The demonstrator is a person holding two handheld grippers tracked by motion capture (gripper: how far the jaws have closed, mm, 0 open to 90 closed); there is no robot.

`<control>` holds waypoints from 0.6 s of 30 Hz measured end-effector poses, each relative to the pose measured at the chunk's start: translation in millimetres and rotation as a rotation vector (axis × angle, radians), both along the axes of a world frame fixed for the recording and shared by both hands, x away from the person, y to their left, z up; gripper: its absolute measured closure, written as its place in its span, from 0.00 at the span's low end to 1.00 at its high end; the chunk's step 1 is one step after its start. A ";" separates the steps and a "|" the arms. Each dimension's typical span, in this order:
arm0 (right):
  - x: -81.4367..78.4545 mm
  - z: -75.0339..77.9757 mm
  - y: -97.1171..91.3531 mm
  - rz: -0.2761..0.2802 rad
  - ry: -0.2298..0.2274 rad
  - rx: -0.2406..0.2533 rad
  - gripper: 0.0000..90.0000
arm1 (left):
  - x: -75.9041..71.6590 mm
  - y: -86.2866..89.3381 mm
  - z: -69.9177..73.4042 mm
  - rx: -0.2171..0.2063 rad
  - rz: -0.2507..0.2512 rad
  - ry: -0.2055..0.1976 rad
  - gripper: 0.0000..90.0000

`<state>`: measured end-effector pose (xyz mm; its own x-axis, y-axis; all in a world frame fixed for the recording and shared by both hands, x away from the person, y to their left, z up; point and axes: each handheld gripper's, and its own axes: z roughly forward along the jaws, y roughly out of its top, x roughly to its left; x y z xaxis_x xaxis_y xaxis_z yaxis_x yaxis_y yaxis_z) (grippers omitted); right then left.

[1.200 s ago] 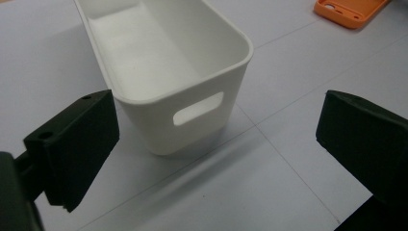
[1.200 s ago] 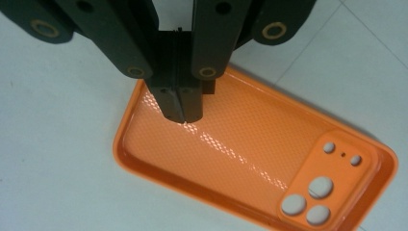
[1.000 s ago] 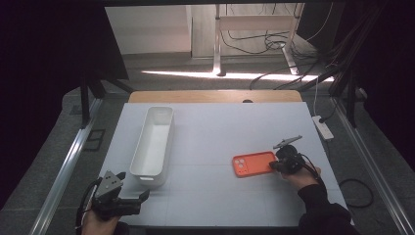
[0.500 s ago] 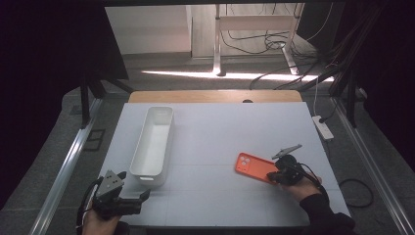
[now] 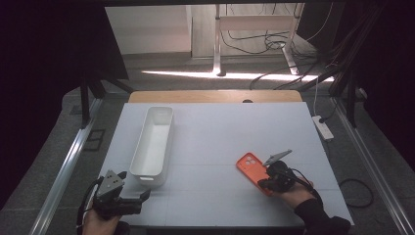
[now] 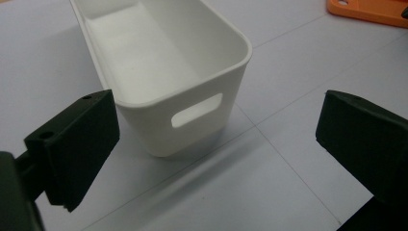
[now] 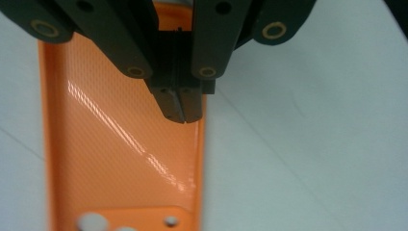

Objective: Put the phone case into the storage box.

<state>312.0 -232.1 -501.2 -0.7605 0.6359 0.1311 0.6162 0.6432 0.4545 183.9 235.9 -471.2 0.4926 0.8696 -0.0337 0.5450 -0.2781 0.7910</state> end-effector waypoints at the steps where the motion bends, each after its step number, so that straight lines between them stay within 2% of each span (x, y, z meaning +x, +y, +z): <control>1: -1.2 -0.4 4.2 0.014 0.003 0.002 1.00 | 0.0 0.0 0.0 0.000 0.000 0.000 0.03; 5: -3.1 -0.2 11.4 0.041 -0.006 -0.008 1.00 | -0.2 0.3 -0.1 -0.001 0.000 -0.001 0.03; 10: -2.4 2.9 8.0 0.029 -0.023 0.004 0.99 | -0.3 0.8 0.0 -0.003 0.002 -0.003 0.03; 12: -1.2 9.1 4.3 0.002 -0.062 0.025 0.87 | -0.3 0.4 -0.1 -0.002 0.001 -0.002 0.03; 14: 0.0 11.6 2.4 -0.023 -0.085 0.036 0.79 | -0.3 0.3 0.0 0.000 0.001 -0.002 0.02; 18: 2.4 14.9 0.0 -0.071 -0.121 0.027 0.53 | -0.2 0.5 0.0 -0.001 0.002 -0.002 0.03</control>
<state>314.4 -232.1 -486.4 -0.7253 0.6859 0.0588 0.5990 0.5867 0.5450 183.7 236.4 -471.2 0.4908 0.8706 -0.0333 0.5437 -0.2762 0.7926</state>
